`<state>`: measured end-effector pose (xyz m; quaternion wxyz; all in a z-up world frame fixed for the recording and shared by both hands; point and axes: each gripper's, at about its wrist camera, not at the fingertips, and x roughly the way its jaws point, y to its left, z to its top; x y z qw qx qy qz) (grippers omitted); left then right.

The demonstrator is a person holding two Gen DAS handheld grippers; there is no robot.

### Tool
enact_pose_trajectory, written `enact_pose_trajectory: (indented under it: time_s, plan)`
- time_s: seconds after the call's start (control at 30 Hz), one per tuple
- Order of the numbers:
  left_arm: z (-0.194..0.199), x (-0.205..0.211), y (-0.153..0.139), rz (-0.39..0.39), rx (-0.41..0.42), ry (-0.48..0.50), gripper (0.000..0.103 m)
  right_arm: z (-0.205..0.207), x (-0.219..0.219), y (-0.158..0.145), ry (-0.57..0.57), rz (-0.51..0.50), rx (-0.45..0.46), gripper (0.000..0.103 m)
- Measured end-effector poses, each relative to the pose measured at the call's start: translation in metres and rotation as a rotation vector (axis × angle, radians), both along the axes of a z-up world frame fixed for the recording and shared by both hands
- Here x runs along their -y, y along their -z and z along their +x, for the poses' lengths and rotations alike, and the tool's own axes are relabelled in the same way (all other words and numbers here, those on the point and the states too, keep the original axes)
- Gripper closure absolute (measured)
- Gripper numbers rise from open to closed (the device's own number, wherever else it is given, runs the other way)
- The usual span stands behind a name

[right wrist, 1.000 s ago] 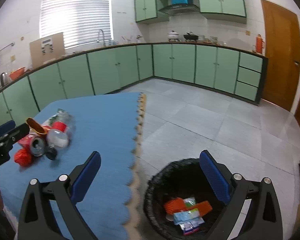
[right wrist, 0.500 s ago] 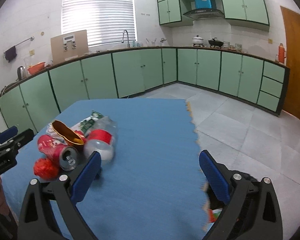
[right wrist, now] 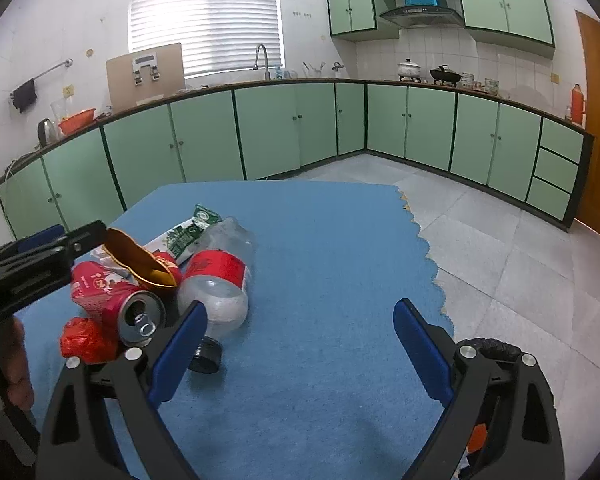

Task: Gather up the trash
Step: 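Move both tools back over the remaining trash on the table, then grasp the red paper cup with the left gripper while the right gripper grasps the plastic bottle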

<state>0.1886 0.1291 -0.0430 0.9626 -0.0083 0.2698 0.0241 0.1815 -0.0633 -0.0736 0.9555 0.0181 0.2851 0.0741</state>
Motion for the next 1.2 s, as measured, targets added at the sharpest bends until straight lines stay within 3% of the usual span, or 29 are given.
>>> enact_pose_trajectory:
  time_s: [0.63,0.73,0.87,0.9,0.97,1.0,1.2]
  plan:
    - [0.019,-0.020,0.028,-0.031,-0.081,-0.030,0.027,0.010,-0.014,0.012,-0.040,-0.021,-0.032,0.011]
    - [0.016,-0.023,0.029,-0.042,-0.075,-0.026,0.037,0.011,-0.016,0.013,-0.045,-0.018,-0.035,0.011]
    - [0.016,-0.023,0.030,-0.047,-0.061,0.000,0.061,0.012,-0.018,0.016,-0.051,-0.024,-0.046,0.011]
    - [0.016,-0.022,0.030,-0.047,-0.054,0.006,0.073,0.014,-0.018,0.017,-0.051,-0.026,-0.051,0.011]
    - [0.017,-0.019,0.029,-0.042,-0.046,0.005,0.080,0.014,-0.020,0.018,-0.052,-0.028,-0.056,0.011]
    - [0.016,-0.019,0.028,-0.042,-0.041,0.002,0.089,0.013,-0.021,0.018,-0.052,-0.027,-0.057,0.011]
    - [0.000,-0.023,0.026,-0.061,0.000,-0.027,0.096,0.012,-0.028,0.020,-0.070,-0.032,-0.064,0.011]
